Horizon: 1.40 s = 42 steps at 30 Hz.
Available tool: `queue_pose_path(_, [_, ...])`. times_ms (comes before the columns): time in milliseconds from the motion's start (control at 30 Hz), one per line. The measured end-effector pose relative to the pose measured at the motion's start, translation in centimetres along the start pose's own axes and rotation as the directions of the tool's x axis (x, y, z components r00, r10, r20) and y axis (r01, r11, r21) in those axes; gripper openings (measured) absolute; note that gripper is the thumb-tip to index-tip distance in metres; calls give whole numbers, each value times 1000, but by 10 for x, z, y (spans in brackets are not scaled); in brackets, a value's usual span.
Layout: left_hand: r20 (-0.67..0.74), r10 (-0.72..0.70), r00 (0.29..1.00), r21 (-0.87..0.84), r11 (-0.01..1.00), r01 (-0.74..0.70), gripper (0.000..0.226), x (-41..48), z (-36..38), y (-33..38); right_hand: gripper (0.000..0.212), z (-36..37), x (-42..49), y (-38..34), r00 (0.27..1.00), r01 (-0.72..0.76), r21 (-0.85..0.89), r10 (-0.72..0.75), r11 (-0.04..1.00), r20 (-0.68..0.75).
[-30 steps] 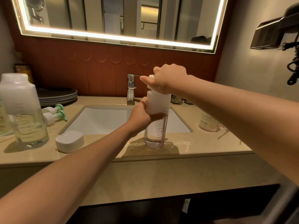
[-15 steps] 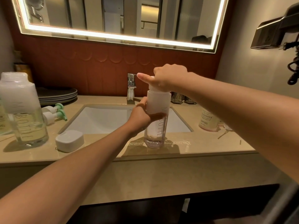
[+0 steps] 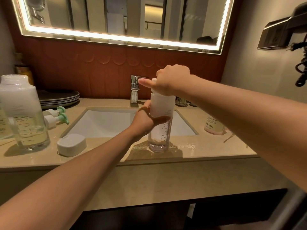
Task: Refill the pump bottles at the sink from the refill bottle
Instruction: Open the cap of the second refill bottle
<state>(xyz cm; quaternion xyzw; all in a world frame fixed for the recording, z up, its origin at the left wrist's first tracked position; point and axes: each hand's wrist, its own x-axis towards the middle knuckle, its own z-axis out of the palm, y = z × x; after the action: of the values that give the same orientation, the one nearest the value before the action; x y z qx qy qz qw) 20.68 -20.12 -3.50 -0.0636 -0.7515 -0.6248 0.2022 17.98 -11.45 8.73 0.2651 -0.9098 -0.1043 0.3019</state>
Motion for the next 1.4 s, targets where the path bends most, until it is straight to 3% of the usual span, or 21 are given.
queue_pose_path(67, [-18,-20,1000,-5,1000,20,65,0,0,0,75,3,1,4,999,8,6,-7,1000,-35])
queue_pose_path(133, [-19,-13,1000,7,1000,14,64,-1,0,0,58,4,0,9,998,67,130,-64,989,-25])
queue_pose_path(233, [11,20,1000,21,1000,-21,66,-3,0,2,45,-2,-3,11,978,86,435,-160,897,136])
queue_pose_path(267, [15,31,999,25,999,-32,67,-3,0,2,48,-2,-3,10,973,62,449,-155,892,173])
queue_pose_path(433, [-6,12,1000,52,999,-12,73,-2,1,0,86,-2,0,3,995,-18,210,-5,977,104])
queue_pose_path(533, [-14,-23,1000,-11,1000,23,71,-2,1,1,81,3,1,6,998,-41,121,35,992,50])
queue_pose_path(600, [-24,-18,1000,19,1000,18,71,-3,2,2,66,6,1,10,998,16,182,-26,983,56])
queue_pose_path(667, [-16,-5,1000,50,999,5,69,-3,0,2,49,3,0,14,980,102,384,-159,918,122])
queue_pose_path(767, [1,-10,1000,26,1000,10,68,-4,0,2,44,1,2,15,945,143,542,-278,828,175])
queue_pose_path(900, [-27,-15,1000,32,999,16,71,-3,2,3,73,-2,3,8,980,105,467,-171,878,102])
queue_pose_path(967, [-18,-13,1000,43,999,14,71,-4,1,2,83,-4,2,8,990,58,343,-99,937,105])
queue_pose_path(1033, [-10,-28,1000,8,1000,28,72,-4,1,1,83,-1,1,9,996,36,154,-47,987,72])
queue_pose_path(1100, [-16,-33,999,-1,999,33,75,-3,1,2,76,3,1,12,999,28,94,-30,995,13])
queue_pose_path(1200, [-12,-10,1000,46,999,11,73,-3,1,1,59,3,1,17,995,99,194,-103,976,11])
queue_pose_path(1300, [0,7,1000,59,998,-7,72,-4,0,0,48,-4,0,20,966,140,453,-222,880,134])
queue_pose_path(1400, [2,-1,1000,29,1000,1,73,-4,0,1,63,-7,2,16,959,87,506,-210,858,191])
